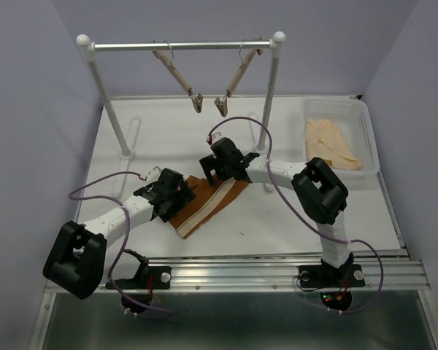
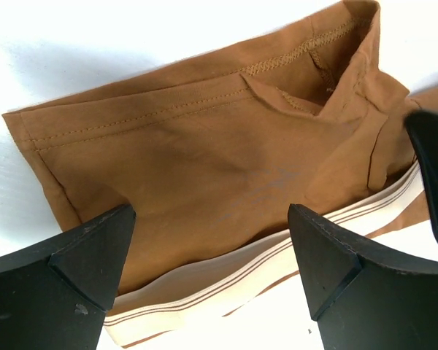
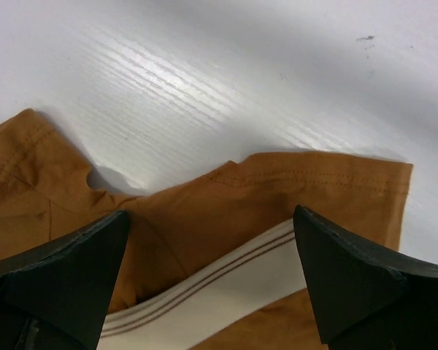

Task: Clip the underwear to the hanger

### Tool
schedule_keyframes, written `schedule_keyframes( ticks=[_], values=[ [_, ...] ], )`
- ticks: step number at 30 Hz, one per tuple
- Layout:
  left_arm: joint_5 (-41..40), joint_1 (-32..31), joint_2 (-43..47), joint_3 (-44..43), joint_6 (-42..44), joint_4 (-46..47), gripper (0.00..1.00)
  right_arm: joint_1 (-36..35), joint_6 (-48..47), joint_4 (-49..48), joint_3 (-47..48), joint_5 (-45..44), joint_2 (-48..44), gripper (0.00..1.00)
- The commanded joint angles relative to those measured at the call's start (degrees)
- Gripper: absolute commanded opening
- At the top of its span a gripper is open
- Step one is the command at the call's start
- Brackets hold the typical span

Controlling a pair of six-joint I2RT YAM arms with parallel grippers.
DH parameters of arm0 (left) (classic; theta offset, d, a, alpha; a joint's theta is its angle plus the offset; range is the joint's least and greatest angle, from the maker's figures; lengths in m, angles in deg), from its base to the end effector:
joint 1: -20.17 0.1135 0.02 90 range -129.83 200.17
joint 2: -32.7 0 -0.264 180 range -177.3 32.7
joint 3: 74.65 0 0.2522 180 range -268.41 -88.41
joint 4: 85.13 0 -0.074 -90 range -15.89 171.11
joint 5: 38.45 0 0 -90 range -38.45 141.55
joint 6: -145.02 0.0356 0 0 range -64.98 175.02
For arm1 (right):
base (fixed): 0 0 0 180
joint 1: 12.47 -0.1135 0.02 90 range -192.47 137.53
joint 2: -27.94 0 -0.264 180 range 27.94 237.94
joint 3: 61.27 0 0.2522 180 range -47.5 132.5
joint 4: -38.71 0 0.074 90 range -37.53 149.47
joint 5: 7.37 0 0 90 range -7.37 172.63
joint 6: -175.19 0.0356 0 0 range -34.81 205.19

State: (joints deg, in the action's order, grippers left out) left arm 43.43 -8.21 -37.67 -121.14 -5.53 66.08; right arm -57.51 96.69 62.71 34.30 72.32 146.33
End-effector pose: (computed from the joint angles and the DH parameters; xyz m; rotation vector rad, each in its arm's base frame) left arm 0.2031 -0.1040 0.1732 -0.7624 2.4242 -0.4724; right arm 0.3243 0.3158 0.1684 -0.6065 2.3078 0.2575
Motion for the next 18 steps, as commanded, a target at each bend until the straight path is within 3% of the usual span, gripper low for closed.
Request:
schedule_keyframes(
  ticks=[1, 7, 18],
  values=[
    [-2.6, 0.3, 0.8, -1.5, -1.7, -2.6, 0.99, 0.2, -4.7, 0.1, -3.3, -1.0, -7.9, 1.0],
    [-1.5, 0.3, 2.2, -0.8, -1.5, -1.4, 0.99, -4.6, -7.5, 1.6, -4.2, -4.9, -7.7, 1.0],
    [-1.5, 0.3, 4.5, 1.1, -3.3, -1.1, 0.99, -6.9, -4.3, 5.1, -5.1, -9.7, -6.0, 1.0]
  ],
)
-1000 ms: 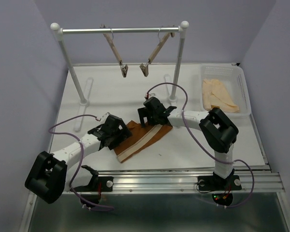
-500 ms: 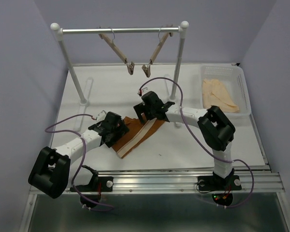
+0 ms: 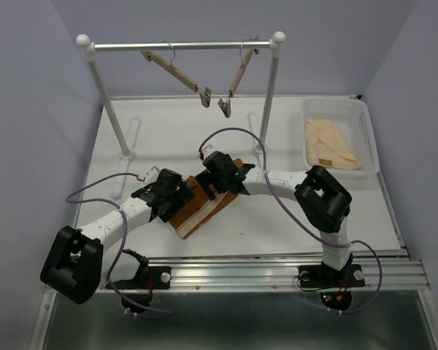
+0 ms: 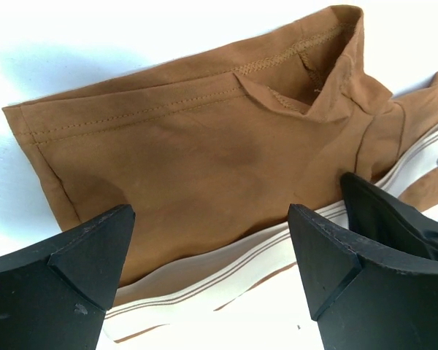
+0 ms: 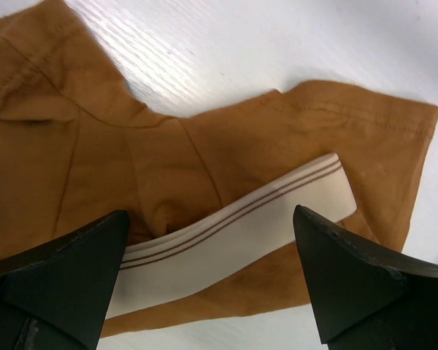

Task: Clip the underwear to the hanger

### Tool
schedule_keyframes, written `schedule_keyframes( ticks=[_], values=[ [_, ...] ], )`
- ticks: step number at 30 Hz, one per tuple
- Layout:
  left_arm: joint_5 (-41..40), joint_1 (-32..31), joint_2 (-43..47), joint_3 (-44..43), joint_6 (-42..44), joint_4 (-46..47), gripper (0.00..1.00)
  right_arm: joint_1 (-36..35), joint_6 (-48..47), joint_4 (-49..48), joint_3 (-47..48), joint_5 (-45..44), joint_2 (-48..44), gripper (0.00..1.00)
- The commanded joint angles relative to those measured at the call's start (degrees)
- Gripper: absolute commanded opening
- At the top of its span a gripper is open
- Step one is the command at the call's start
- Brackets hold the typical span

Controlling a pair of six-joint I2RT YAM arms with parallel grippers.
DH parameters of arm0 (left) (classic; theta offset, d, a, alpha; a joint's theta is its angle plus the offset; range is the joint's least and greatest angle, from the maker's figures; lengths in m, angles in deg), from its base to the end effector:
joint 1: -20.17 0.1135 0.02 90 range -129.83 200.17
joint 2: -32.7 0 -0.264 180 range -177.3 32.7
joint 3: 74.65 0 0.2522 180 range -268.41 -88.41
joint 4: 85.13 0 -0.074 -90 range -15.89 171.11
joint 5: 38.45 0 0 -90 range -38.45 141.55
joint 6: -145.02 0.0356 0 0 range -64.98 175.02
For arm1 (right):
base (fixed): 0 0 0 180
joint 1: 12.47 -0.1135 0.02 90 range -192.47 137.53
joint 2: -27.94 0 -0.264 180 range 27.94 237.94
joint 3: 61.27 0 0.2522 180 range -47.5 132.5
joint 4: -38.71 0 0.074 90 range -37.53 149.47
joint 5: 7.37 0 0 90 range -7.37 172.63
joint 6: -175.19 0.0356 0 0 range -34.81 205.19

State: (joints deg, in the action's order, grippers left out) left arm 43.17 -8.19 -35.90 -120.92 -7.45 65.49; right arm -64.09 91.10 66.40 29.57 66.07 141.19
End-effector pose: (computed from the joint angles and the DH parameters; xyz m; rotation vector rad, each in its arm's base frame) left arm 0.2001 -0.1021 0.1778 -0.8028 2.3978 -0.4950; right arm 0.2729 0.3282 0.1770 -0.8142 2.2577 0.1129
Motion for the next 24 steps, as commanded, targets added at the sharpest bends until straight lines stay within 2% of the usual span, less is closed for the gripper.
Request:
schedule_keyframes(
  ticks=[1, 9, 16, 22, 24],
  values=[
    [-1.5, 0.3, 3.0, 1.0, -1.7, -0.7, 0.99, -0.3, 2.8, 1.5, -1.0, -4.1, -1.4, 1.0],
    [-2.9, 0.3, 4.7, 2.2, -3.5, -1.7, 0.99, -0.3, 8.1, 7.3, -9.7, -6.4, -10.8, 1.0],
    [-3.0, 0.2, 3.2, 2.8, -4.0, -0.8, 0.99, -0.3, 14.5, 12.7, -20.8, -5.7, -23.6, 1.0],
    [-2.6, 0.2, -0.7, 0.7, -2.7, -1.7, 0.99, -0.3, 24.8, 20.5, -31.1, -1.0, -31.9, 1.0],
    [-2.6, 0.2, -1.3, 0.2, -2.6, -2.1, 0.99, -0.3, 30.1, 26.1, -32.6, -3.7, -36.0, 1.0]
  ],
)
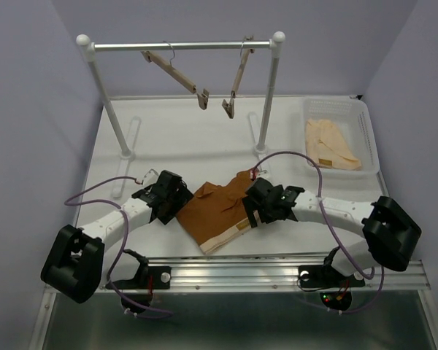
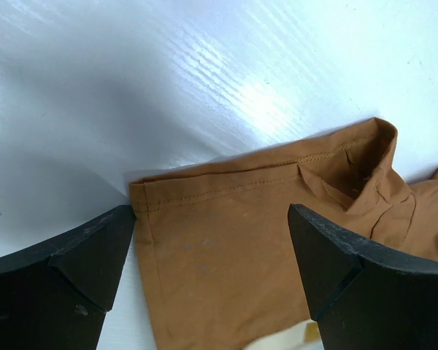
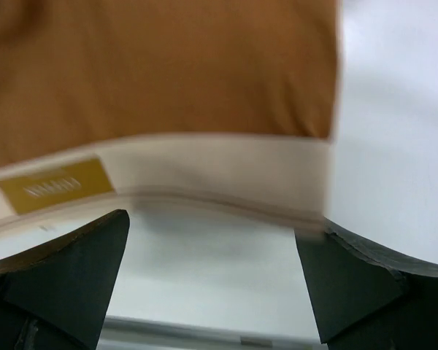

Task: Clip the underwear to the hanger

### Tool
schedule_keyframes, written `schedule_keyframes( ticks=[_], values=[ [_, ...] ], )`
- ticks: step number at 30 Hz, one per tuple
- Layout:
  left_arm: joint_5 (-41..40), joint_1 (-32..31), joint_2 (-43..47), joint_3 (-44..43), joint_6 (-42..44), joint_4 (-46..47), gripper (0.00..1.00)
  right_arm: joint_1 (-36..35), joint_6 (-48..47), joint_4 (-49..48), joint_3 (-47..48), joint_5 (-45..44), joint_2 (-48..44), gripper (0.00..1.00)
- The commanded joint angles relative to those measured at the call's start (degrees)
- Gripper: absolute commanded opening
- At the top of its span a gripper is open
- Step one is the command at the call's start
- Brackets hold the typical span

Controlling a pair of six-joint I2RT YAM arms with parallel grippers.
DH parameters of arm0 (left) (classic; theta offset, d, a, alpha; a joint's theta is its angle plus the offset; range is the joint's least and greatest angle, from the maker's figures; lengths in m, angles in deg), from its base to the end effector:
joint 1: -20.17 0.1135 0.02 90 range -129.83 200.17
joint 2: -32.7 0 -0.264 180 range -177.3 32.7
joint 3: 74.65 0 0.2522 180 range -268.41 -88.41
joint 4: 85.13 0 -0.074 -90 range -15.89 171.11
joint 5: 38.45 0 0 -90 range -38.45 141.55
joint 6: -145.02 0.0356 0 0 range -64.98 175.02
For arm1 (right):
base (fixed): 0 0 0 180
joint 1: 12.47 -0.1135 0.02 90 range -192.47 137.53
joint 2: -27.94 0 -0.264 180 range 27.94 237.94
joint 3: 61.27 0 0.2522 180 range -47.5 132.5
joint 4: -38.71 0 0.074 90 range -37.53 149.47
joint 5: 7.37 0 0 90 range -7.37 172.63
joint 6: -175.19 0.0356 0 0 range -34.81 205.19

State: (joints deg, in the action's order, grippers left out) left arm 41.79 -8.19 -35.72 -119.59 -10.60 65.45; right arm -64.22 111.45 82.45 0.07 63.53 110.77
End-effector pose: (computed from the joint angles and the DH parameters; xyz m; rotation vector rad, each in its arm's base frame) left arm 0.1965 -0.0992 0.1715 -0.8800 2.3826 -0.4751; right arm 0.1743 0.2023 0.1853 -0.4800 2.5577 0.0194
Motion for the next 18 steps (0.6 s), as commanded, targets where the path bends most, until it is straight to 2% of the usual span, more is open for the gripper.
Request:
schedule_keyframes(
  ticks=[1, 3, 5, 10, 14, 18],
  values=[
    [-1.2, 0.2, -1.4, -1.3, 0.6, -2.3, 0.99, -0.2, 13.1, 12.4, -2.7, -2.5, -6.7, 1.0],
    [-1.1, 0.3, -1.1, -1.5, 0.8, -2.5, 0.99, -0.2, 14.6, 16.1, -1.7, -3.9, -9.2, 1.0],
    [-1.1, 0.2, -0.5, -1.4, 0.9, -2.7, 0.99, -0.2, 13.7, 14.7, 0.1, -4.5, -12.6, 1.0],
    [-1.1, 0.1, 2.1, -2.1, 2.3, -3.9, 0.99, -0.2, 6.9, 4.2, 2.9, -0.2, -14.8, 1.0],
    [-3.3, 0.1, 5.1, -3.4, 2.0, -7.9, 0.99, -0.2, 3.5, -4.1, 5.0, 1.8, -8.2, 1.0],
    [-4.2, 0.0, 9.0, -4.9, 2.3, -11.0, 0.99, -0.2, 1.0, -8.0, 8.8, 1.7, -0.3, 1.0]
  ],
)
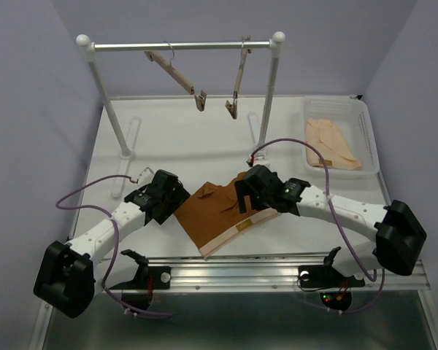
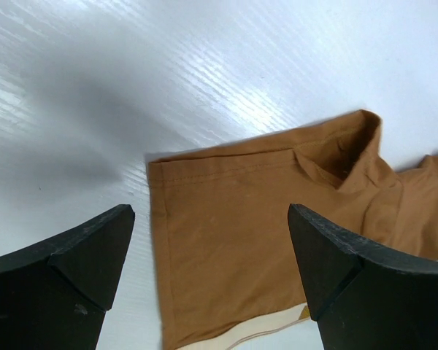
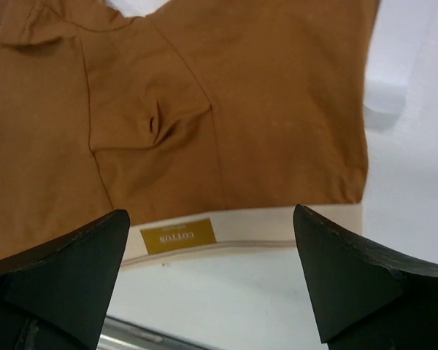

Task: Clip the underwear to the hanger

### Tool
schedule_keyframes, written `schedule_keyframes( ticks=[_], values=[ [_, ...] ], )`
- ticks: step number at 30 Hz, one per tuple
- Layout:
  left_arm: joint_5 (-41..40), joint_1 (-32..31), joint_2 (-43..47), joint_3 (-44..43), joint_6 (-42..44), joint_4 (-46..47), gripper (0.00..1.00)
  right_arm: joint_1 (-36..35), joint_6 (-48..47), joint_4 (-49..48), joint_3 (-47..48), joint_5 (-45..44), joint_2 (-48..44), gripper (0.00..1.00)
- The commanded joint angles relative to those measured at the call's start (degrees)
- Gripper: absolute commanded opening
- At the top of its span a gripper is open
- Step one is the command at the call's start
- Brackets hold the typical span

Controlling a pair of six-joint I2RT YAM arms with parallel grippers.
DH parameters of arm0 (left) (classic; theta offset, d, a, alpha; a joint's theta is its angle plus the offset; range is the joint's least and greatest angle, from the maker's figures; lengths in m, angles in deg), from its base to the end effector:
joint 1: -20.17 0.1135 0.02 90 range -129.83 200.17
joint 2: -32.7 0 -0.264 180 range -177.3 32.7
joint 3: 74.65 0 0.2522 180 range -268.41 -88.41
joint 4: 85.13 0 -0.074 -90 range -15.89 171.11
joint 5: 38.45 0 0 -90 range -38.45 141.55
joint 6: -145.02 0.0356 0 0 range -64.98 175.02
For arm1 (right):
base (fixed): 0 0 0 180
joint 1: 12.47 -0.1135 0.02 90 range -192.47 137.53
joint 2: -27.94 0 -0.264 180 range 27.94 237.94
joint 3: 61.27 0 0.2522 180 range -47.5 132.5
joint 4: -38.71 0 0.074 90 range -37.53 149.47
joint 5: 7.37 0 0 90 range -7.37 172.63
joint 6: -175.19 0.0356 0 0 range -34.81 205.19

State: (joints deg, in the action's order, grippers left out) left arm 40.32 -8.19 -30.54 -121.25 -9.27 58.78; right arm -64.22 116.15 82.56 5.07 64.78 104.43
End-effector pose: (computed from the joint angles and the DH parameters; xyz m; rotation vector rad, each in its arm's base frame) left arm 0.1870 -0.0930 0.1903 -0.8567 2.3714 -0.4435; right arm 0.1757 0.2053 0.2385 -0.3206 2.4437 0.2383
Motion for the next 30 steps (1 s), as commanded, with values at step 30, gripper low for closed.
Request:
schedule_keyframes(
  ticks=[30],
  values=[
    [-0.4, -6.2, -24.1, -10.3, 6.0, 6.2, 0.99, 11.0, 5.5, -19.8, -8.9, 22.7, 9.0, 1.0]
  ],
)
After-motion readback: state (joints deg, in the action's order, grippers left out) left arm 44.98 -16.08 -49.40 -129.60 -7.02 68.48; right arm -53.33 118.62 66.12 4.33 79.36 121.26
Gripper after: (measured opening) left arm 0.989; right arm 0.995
